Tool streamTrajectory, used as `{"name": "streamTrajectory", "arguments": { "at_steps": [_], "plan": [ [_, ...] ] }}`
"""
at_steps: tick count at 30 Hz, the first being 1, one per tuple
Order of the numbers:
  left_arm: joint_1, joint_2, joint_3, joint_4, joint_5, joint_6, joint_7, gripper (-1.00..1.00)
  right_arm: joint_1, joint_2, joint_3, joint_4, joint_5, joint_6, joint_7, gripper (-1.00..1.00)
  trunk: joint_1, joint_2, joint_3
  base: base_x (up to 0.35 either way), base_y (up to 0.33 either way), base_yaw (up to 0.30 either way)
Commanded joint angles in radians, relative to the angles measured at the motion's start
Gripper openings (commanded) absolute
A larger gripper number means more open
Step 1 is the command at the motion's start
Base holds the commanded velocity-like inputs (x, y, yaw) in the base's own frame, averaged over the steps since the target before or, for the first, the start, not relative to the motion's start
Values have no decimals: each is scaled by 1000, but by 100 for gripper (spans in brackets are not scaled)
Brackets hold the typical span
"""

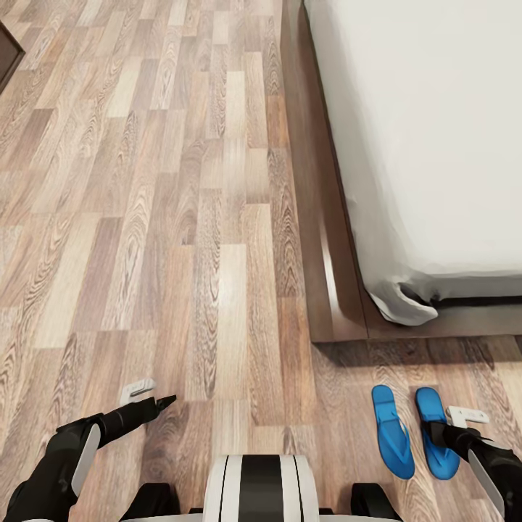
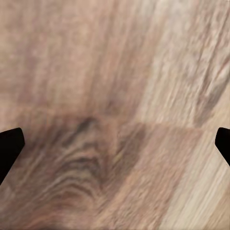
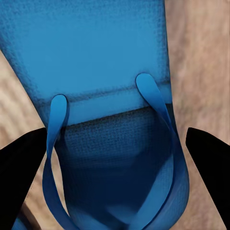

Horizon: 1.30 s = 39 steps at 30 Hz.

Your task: In the bedroom, move the book from the bed onto either nightstand, and place the two sandals side by side next to the bed.

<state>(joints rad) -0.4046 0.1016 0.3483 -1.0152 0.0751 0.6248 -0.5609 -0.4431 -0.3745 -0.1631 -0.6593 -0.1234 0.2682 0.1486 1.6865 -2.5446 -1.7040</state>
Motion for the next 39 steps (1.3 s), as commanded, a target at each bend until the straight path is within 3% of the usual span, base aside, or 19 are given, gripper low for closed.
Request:
{"name": "streamTrajectory", "arguments": {
  "at_steps": [1, 17, 26, 39],
  "plan": [
    [0, 0, 1, 0, 8, 9, 0, 100, 0, 0, -3, -2, -10, 6, 2, -100, 0, 0, -1, 13, 11, 0],
    [0, 0, 0, 0, 8, 9, 1, 100, 0, 0, -3, -2, -10, 6, 2, -100, 0, 0, -1, 1, 16, 0],
    [0, 0, -2, 0, 8, 9, 1, 100, 0, 0, -3, -22, -10, 5, 3, -100, 4, -2, -35, 0, 0, 0],
    [0, 0, 0, 0, 8, 10, 1, 100, 1, 0, -3, -32, -10, 5, 3, -100, 4, -2, -35, 0, 0, 0]
  ]
}}
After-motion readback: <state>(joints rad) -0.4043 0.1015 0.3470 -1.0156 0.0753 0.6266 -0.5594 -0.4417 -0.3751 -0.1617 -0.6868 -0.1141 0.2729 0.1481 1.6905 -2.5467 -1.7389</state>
